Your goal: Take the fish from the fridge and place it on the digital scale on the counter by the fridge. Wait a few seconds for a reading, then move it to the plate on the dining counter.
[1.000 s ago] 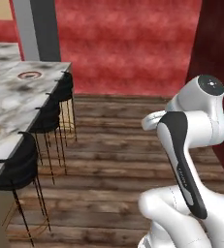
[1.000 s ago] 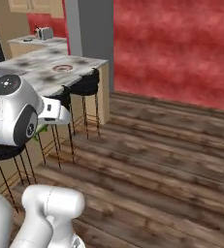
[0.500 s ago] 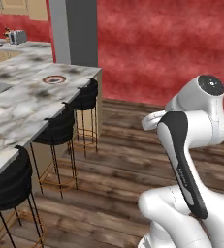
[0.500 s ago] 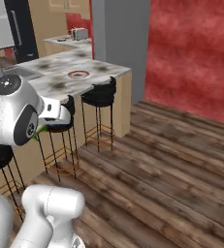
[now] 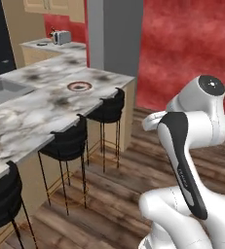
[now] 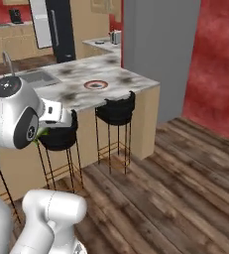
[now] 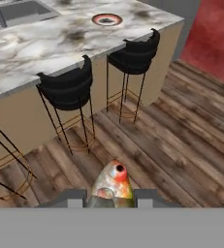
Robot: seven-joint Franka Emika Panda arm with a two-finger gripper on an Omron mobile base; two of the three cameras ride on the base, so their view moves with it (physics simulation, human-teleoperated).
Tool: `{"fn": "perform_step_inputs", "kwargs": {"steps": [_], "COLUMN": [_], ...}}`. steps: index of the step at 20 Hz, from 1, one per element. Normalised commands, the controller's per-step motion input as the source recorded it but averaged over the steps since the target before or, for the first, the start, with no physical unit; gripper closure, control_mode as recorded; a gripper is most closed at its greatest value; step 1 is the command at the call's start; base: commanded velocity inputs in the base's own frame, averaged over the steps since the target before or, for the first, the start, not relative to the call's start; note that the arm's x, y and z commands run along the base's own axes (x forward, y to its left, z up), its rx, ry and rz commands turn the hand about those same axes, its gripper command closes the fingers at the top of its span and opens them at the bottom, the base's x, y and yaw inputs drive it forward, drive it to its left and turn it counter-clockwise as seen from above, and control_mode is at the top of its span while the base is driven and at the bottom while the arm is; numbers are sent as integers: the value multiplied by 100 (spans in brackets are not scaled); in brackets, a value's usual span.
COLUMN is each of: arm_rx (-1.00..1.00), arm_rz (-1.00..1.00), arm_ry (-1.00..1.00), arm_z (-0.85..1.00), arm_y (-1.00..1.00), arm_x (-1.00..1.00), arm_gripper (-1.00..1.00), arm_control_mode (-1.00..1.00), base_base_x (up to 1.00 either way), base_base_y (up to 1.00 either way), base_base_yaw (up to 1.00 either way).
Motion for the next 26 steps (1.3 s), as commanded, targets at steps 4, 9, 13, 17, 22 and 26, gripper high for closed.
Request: {"fn": "perform_step_inputs", "kwargs": {"steps": [4,9,13,17,22,26], "arm_rx": [0,0,0,0,0,0], "arm_rz": [0,0,0,0,0,0], "arm_ry": [0,0,0,0,0,0], "arm_z": [0,0,0,0,0,0], "arm_y": [0,0,0,0,0,0], "arm_x": [0,0,0,0,0,0], "arm_gripper": [100,100,100,100,100,100], "arm_control_mode": [100,100,100,100,100,100], "base_base_x": [90,86,86,86,89,100], "base_base_y": [-74,-75,-76,-74,-72,-69], "base_base_yaw": [45,45,45,45,45,40]}}
